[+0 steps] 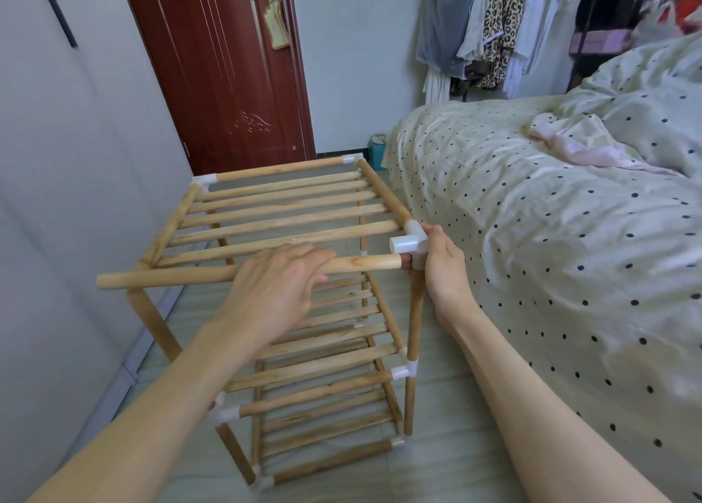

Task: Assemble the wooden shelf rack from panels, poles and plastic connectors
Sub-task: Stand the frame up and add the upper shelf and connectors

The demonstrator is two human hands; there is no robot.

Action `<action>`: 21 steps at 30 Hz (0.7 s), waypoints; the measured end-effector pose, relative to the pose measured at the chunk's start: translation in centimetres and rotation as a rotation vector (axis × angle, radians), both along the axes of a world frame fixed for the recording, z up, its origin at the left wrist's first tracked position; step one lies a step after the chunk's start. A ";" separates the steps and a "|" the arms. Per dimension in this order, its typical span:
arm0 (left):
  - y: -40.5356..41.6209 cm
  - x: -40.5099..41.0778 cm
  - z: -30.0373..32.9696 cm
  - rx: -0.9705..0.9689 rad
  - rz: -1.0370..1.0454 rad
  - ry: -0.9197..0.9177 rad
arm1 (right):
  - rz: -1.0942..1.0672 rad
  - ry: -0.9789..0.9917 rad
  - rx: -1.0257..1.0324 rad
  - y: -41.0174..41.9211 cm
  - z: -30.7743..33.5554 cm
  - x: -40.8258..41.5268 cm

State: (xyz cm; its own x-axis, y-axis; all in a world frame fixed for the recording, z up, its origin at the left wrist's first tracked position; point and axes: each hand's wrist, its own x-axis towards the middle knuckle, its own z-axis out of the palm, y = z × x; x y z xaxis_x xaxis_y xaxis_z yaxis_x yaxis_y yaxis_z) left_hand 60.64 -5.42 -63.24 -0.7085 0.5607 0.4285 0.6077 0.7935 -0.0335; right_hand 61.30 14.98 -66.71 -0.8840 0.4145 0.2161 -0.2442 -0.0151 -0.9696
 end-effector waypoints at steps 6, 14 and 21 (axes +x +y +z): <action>-1.0 -0.3 0.7 0.062 0.056 -0.026 | 0.010 -0.001 -0.042 -0.2 -0.4 -0.4; -0.5 -0.2 0.3 0.033 0.020 -0.036 | -0.001 -0.001 -0.002 -0.1 -0.6 -0.4; -0.4 -0.5 0.4 0.047 0.006 -0.043 | 0.021 0.005 -0.014 -0.2 -0.4 -0.3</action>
State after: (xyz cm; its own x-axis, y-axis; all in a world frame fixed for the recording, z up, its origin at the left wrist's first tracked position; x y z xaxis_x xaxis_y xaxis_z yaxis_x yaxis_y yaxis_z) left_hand 60.11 -5.78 -62.87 -0.7300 0.5364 0.4235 0.6030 0.7972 0.0298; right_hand 61.03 14.82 -67.15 -0.8916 0.3986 0.2148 -0.2484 -0.0340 -0.9681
